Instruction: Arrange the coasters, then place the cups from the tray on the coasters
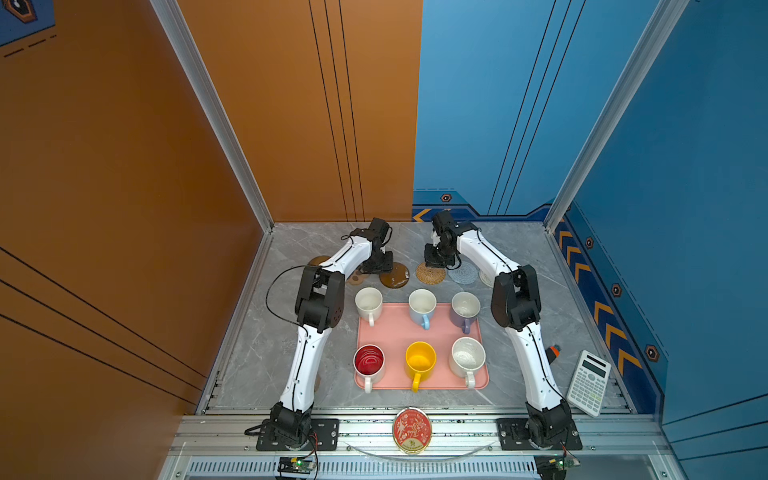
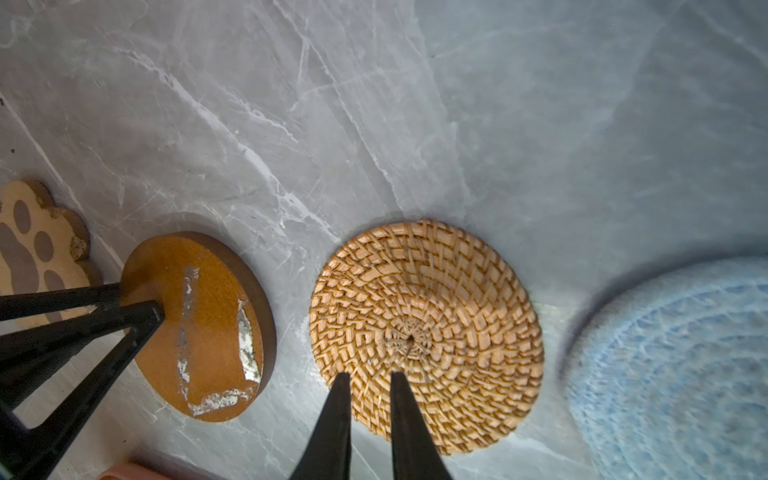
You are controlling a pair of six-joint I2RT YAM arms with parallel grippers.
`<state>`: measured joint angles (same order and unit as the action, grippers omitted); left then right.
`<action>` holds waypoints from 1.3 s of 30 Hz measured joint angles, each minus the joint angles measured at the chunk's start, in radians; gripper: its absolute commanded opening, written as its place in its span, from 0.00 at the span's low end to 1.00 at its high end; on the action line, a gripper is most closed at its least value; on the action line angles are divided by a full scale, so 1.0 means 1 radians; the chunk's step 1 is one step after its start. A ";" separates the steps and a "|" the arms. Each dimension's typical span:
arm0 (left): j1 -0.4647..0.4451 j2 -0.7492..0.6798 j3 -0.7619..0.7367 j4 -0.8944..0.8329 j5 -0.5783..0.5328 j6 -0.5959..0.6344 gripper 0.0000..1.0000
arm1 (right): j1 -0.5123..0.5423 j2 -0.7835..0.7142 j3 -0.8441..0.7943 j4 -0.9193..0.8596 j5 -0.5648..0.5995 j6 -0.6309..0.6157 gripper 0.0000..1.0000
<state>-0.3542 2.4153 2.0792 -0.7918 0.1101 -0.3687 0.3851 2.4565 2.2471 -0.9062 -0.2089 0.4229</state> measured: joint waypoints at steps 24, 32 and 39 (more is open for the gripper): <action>0.036 -0.028 0.062 -0.004 -0.014 -0.013 0.48 | -0.019 -0.158 -0.151 0.055 -0.026 0.000 0.18; 0.136 -0.192 -0.053 -0.011 -0.116 0.035 0.50 | -0.020 -0.217 -0.259 0.114 -0.026 0.012 0.18; 0.270 -0.232 -0.138 -0.013 -0.166 0.039 0.52 | -0.020 -0.247 -0.367 0.178 -0.033 0.043 0.18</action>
<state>-0.0841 2.1834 1.9411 -0.8047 -0.0563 -0.3298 0.3653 2.2097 1.8805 -0.7280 -0.2420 0.4656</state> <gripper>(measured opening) 0.514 0.182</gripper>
